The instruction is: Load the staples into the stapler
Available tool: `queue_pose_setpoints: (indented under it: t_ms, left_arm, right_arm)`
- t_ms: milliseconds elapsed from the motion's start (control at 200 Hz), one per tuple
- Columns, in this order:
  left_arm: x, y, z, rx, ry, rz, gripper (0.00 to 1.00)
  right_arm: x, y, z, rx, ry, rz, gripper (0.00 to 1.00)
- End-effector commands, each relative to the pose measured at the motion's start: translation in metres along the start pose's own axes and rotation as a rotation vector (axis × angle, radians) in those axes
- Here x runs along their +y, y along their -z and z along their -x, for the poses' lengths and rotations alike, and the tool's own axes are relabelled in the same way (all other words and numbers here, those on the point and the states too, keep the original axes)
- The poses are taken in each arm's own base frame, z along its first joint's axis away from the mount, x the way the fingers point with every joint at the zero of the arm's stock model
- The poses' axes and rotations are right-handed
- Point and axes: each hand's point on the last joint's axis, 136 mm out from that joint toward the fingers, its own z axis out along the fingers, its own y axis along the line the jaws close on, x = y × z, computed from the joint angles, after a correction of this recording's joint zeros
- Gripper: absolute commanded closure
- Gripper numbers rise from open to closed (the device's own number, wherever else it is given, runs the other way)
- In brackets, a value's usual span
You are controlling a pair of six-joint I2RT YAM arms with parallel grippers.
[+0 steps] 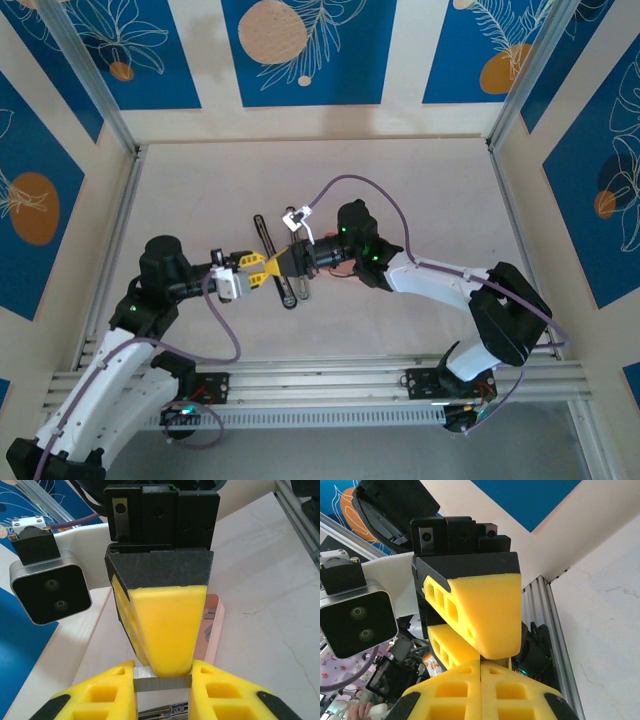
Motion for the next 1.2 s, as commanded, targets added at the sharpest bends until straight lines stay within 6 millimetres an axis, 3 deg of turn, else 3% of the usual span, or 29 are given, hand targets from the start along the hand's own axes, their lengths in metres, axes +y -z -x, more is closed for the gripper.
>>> queue_pose_setpoints:
  t_ms: [0, 90, 300, 395, 560, 750, 965, 1080, 1195]
  left_arm:
    - [0.001, 0.0, -0.003, 0.025, -0.014, 0.013, 0.78]
    - [0.002, 0.0, -0.005, 0.037, -0.004, 0.017, 0.8]
    - [0.002, -0.007, -0.015, 0.102, 0.042, -0.013, 0.81]
    - [-0.001, -0.015, -0.023, 0.147, 0.053, -0.044, 0.81]
    - [-0.005, -0.033, -0.031, 0.22, 0.072, -0.103, 0.81]
    - [-0.019, -0.068, -0.037, 0.305, 0.089, -0.205, 0.81]
    - [-0.049, -0.123, -0.042, 0.403, 0.081, -0.324, 0.81]
    - [-0.069, -0.153, -0.045, 0.461, 0.078, -0.38, 0.81]
    - [-0.091, -0.18, -0.047, 0.494, 0.104, -0.442, 0.81]
  right_arm:
    - [0.006, -0.002, 0.002, 0.003, 0.011, 0.019, 1.0]
    - [0.003, 0.001, 0.004, -0.009, 0.009, 0.007, 0.98]
    - [-0.01, 0.023, 0.006, -0.06, -0.005, -0.085, 0.77]
    - [-0.024, 0.041, 0.006, -0.094, -0.028, -0.169, 0.68]
    - [-0.052, 0.087, 0.009, -0.195, -0.1, -0.366, 0.62]
    - [-0.072, 0.153, 0.007, -0.306, -0.197, -0.586, 0.6]
    - [-0.093, 0.228, -0.022, -0.368, -0.396, -0.856, 0.6]
    - [-0.092, 0.249, -0.037, -0.366, -0.461, -0.916, 0.6]
    - [-0.089, 0.255, -0.047, -0.356, -0.475, -0.941, 0.59]
